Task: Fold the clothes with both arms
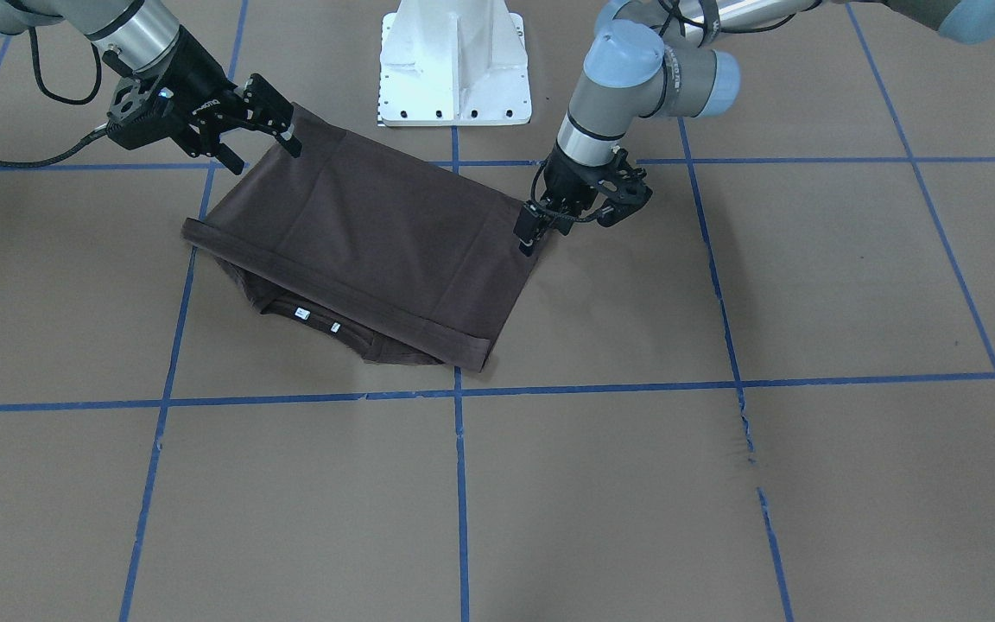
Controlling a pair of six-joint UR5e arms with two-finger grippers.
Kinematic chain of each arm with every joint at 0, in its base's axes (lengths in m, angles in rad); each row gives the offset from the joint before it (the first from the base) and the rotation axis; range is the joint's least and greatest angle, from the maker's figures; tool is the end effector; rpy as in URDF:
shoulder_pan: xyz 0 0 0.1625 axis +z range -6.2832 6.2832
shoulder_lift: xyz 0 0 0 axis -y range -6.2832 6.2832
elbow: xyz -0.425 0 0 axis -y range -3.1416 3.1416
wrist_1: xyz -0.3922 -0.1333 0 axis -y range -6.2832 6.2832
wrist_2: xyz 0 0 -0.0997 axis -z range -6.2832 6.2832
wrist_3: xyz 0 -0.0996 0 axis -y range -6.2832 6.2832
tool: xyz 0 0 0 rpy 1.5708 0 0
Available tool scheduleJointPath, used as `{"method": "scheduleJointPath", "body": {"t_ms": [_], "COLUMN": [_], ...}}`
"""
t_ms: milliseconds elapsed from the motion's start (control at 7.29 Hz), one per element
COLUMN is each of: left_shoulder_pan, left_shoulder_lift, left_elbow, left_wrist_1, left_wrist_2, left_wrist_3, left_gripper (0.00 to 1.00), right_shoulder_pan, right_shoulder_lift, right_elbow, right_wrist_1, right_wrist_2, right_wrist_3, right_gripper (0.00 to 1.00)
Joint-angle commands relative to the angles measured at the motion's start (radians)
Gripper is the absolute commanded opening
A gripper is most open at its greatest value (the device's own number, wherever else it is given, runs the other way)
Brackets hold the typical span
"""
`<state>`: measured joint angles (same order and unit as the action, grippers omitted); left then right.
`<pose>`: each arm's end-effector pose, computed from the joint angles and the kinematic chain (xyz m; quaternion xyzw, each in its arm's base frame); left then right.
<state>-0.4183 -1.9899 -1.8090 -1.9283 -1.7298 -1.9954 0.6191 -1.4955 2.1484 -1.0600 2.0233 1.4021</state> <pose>0.5184 -0.3591 0.2783 -0.0709 0.4842 -0.3212 0.8108 -0.3268 -0.3431 0.2920 0.0325 -0.5665 0.0616 0.8211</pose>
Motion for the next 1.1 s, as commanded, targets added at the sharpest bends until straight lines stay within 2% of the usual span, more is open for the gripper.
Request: {"method": "scheduleJointPath", "body": {"t_ms": [0,411,685,960], "left_shoulder_pan": [0.056,0.105,0.105,0.105], "left_shoulder_lift": [0.039,0.025,0.031,0.025], "left_elbow": [-0.029,-0.003,-0.001,-0.001], "left_wrist_1": [0.023,0.025,0.026,0.054], "left_wrist_2": [0.006,0.045,0.046,0.047], "left_wrist_3": [-0.041,-0.082,-0.082,-0.083], "left_gripper": [0.87,0.86,0.80,0.60], "right_shoulder_pan": [0.001,0.001,0.002,0.002], "right_shoulder_lift": [0.014,0.014,0.014,0.020], "right_elbow": [-0.015,-0.019,-0.018,-0.018], "right_wrist_1": [0.000,0.000,0.000,0.000], "right_wrist_2": [-0.002,-0.002,0.002,0.002], "right_wrist_3": [0.000,0.000,0.000,0.000], "right_gripper": [1.00,1.00,1.00,1.00]}}
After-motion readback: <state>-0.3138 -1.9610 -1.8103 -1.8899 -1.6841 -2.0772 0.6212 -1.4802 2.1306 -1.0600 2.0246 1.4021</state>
